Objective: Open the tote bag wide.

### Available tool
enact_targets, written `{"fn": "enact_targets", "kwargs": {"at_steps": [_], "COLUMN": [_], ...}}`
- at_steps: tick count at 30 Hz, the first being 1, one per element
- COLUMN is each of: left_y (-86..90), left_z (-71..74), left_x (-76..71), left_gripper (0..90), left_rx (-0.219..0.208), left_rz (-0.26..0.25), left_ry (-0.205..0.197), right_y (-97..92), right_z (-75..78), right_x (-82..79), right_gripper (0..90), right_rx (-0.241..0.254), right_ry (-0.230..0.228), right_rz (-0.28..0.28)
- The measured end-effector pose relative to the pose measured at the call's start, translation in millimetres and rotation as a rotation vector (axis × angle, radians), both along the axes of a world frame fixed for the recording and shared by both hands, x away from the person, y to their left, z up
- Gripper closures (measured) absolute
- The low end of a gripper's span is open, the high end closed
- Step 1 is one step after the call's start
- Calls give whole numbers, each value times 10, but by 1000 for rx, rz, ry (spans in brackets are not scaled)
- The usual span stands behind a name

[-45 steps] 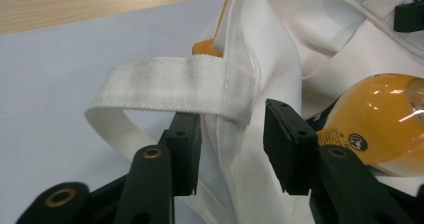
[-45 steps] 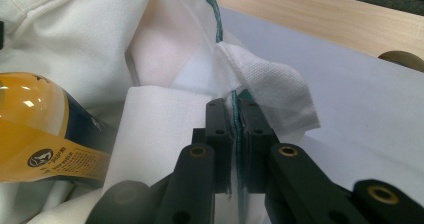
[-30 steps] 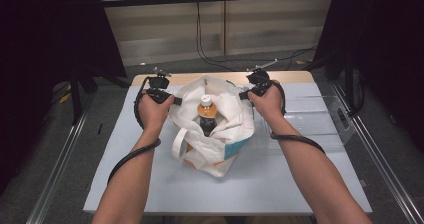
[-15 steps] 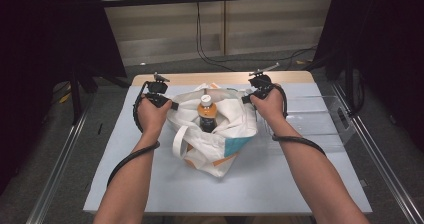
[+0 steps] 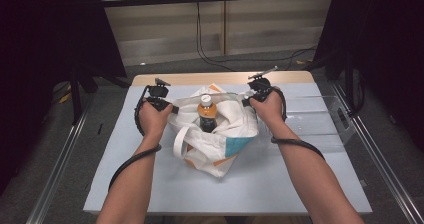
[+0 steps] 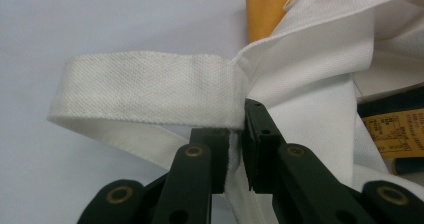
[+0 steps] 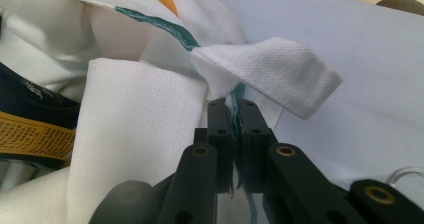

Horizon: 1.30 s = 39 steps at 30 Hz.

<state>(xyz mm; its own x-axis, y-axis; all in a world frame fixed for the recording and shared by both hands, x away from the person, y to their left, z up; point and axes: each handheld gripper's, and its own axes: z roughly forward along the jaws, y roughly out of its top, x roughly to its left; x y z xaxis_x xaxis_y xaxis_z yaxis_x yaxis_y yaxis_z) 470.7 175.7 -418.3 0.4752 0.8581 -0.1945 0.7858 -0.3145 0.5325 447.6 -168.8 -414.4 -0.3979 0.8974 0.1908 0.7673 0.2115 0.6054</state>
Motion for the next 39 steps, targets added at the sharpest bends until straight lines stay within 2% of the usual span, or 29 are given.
{"fn": "enact_targets", "kwargs": {"at_steps": [1,15,26,27,30,31,34,39], "left_y": [8,-19,-50,-49,-46,-38,-31,26], "left_z": [3,-132,-220,-219,-199,-179,-113,-32], "left_x": [4,-20,-64,-67,-81,-82,-96,-125], "left_gripper": [819,818,817,817,815,814,802,682], "left_rx": [17,36,32,36,21,30,28,32], "left_rz": [-20,-27,-32,-41,-25,-32,-26,-20], "left_ry": [5,23,33,37,24,21,9,9], "right_y": [0,32,51,55,52,52,56,40], "right_z": [-4,-93,-144,-143,-135,-131,-109,-49], "right_x": [-1,-6,-17,-20,-28,-29,-41,-79], "right_gripper": [863,865,866,866,862,860,821,763], "right_rx": [1,-32,-57,-57,-59,-60,-59,-59], "right_ry": [2,29,45,49,44,36,29,-3], "right_rz": [-1,5,13,11,8,16,2,0]}}
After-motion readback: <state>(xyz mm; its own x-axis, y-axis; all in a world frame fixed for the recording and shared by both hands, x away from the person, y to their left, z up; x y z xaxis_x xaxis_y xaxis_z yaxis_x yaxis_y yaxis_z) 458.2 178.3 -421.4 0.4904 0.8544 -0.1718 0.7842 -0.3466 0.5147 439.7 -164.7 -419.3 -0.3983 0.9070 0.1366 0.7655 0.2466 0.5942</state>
